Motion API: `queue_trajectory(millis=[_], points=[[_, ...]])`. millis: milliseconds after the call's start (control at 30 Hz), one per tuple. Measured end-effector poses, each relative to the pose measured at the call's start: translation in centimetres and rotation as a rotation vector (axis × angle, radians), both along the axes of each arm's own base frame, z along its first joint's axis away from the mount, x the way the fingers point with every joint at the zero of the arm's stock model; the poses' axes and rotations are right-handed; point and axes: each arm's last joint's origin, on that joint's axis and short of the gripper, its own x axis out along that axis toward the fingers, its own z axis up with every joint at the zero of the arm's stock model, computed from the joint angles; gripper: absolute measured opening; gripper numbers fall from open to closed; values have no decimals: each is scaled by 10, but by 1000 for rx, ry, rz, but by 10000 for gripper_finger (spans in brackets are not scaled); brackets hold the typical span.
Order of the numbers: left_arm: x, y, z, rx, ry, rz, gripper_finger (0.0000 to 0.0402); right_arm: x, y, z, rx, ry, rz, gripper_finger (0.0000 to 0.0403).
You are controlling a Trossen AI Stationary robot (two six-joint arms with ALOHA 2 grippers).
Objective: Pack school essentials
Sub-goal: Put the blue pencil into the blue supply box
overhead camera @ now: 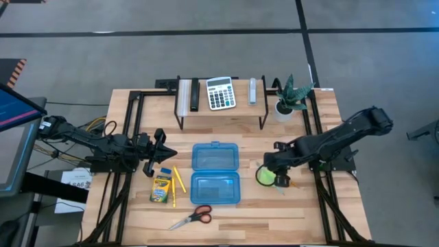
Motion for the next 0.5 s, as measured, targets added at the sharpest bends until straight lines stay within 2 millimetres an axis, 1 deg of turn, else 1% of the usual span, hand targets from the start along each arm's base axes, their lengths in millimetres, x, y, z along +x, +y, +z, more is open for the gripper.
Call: queue_trajectory(millis=[100, 200, 367, 500], points=[[0, 0, 0, -6, 1, -2, 0, 3, 3, -6, 13, 26, 9, 90], [0, 0, 0, -5, 1, -6, 0, 6, 6, -11, 11, 39, 13, 128], [0, 0, 0, 0, -1, -5, 0, 11, 6, -19, -10, 66, -14, 192], [0, 0, 0, 0, -1, -5, 0, 18, 6, -25, -18, 47, -32, 218]])
